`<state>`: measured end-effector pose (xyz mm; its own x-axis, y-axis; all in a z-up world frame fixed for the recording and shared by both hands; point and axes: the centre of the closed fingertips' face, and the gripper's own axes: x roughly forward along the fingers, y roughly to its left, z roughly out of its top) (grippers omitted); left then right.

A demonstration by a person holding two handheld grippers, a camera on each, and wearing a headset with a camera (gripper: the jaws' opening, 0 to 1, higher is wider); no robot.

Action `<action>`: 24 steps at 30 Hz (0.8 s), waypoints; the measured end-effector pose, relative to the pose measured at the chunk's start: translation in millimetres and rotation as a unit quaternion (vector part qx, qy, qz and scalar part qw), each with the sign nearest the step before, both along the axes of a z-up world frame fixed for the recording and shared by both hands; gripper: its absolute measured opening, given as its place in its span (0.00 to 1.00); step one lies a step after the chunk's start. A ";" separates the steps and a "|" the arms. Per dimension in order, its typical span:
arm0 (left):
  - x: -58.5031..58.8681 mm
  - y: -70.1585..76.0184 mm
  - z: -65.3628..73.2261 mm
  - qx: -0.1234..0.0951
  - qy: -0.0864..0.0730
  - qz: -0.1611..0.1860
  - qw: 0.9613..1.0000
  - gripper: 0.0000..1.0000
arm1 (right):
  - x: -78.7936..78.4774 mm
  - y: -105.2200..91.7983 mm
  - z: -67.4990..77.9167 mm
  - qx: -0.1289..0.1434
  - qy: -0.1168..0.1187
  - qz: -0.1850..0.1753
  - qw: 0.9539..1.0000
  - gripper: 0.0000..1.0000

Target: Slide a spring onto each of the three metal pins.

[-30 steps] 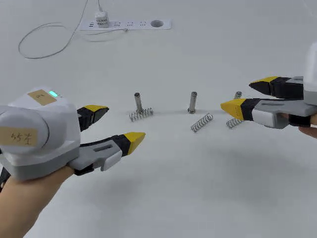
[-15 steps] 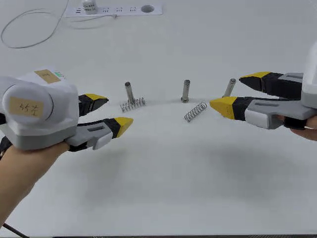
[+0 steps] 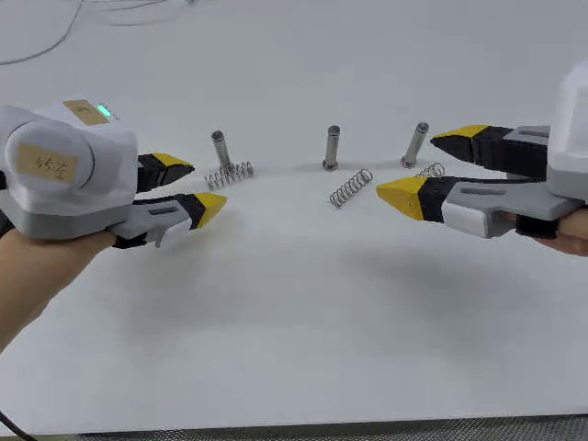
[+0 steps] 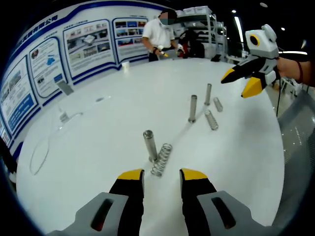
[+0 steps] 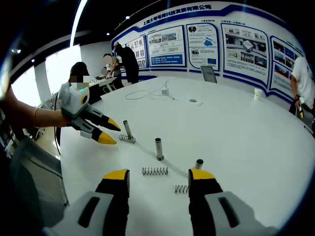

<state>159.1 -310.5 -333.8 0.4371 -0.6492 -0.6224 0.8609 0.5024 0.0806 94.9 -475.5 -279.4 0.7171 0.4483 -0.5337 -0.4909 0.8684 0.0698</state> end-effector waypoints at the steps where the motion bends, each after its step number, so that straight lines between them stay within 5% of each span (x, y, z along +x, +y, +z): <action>1: 0.8 -0.9 -1.7 0.002 0.000 -0.004 1.000 0.29 | 0.0 0.7 -0.3 0.001 0.001 0.001 1.000 0.49; 24: 10.4 -5.1 -13.6 -0.001 0.011 -0.027 1.000 0.15 | -4.3 -6.7 -13.5 -0.003 0.020 -0.016 1.000 0.49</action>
